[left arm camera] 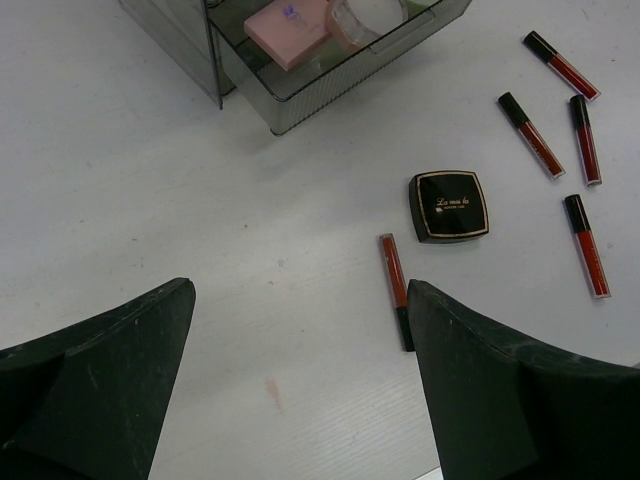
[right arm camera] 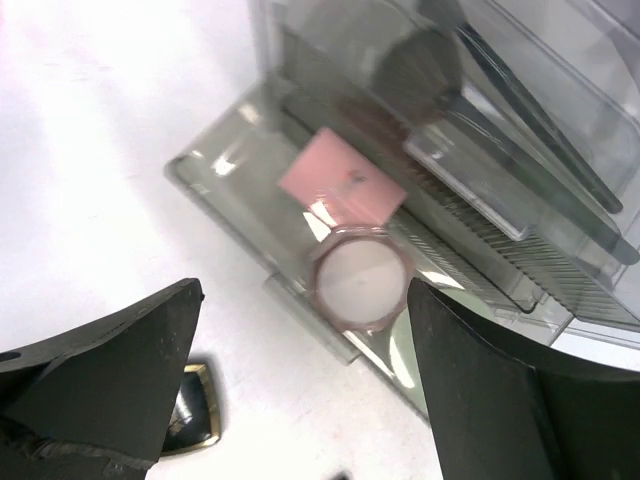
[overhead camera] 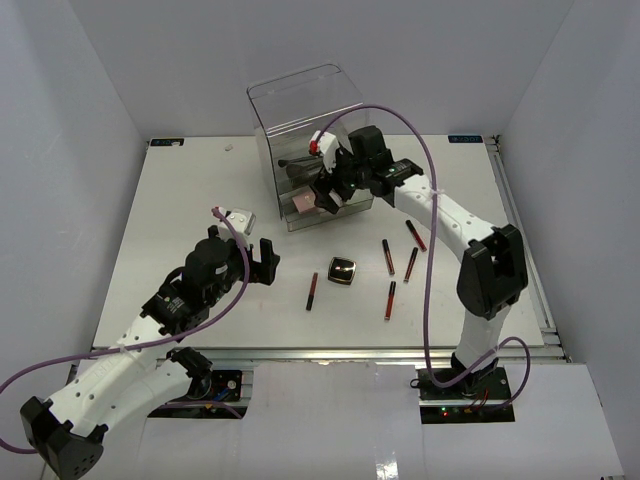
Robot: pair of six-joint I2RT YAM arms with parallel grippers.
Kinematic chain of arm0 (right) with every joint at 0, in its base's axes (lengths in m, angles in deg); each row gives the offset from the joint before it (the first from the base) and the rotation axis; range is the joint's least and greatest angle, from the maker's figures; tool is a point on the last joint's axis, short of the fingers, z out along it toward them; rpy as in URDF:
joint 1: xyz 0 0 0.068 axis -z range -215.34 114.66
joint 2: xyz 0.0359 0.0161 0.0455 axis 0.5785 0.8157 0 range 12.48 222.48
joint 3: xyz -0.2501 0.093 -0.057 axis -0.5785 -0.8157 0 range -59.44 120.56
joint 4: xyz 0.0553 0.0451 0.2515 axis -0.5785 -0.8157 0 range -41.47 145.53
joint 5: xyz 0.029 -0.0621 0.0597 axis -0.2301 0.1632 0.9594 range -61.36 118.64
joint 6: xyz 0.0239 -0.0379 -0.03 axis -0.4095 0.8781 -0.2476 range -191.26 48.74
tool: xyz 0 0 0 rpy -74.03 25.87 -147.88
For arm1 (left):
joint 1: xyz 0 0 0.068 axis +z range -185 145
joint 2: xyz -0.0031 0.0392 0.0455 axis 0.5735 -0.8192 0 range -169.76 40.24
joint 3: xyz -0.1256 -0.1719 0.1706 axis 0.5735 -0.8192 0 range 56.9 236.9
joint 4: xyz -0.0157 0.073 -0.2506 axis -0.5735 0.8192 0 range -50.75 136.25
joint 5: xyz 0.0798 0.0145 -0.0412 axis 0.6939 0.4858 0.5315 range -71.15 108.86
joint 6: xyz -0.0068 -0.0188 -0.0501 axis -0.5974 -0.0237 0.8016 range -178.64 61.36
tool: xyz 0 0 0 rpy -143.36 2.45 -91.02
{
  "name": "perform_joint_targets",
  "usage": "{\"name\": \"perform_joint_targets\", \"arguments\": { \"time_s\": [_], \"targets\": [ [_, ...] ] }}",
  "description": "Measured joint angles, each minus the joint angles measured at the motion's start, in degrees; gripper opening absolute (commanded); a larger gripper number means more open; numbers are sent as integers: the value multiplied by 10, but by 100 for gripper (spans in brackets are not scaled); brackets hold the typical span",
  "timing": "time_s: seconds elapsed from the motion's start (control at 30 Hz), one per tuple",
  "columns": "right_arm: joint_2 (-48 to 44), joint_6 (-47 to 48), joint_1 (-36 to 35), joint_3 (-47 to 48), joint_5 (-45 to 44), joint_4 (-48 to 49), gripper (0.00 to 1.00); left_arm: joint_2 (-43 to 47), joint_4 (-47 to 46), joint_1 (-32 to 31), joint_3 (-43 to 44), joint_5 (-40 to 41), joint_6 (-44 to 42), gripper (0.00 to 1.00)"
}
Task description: Organize the makeup
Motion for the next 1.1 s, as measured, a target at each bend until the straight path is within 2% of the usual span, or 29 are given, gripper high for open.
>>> {"name": "perform_joint_targets", "arguments": {
  "time_s": [0.07, 0.13, 0.33, 0.4, 0.5, 0.63, 0.73, 0.93, 1.1],
  "targets": [
    [-40, 11, 5, -19, 41, -12, 90, -3, 0, 7, -1, 2, 6, 90],
    [-83, 17, 12, -44, 80, -21, 90, -12, 0, 20, -3, 3, 14, 80],
    [-185, 41, 42, -163, 177, -37, 97, -79, -2, 94, -4, -20, 36, 69],
    [-211, 46, 60, -210, 215, -49, 97, -110, 0, 126, -4, -33, 47, 74],
    [-242, 50, 98, -268, 269, -56, 97, -147, 4, 176, -4, -47, 69, 98],
    [-268, 50, 144, -309, 311, -55, 96, -185, 30, 239, -2, -23, 133, 98],
    [-272, 49, 151, -314, 323, -53, 96, -204, 69, 268, 1, 18, 184, 98],
    [-290, 45, 150, -323, 345, -48, 95, -240, 117, 354, 19, 29, 253, 98],
    [-311, 45, 150, -327, 347, -44, 94, -282, 148, 373, 34, 37, 288, 98]
  ]
}}
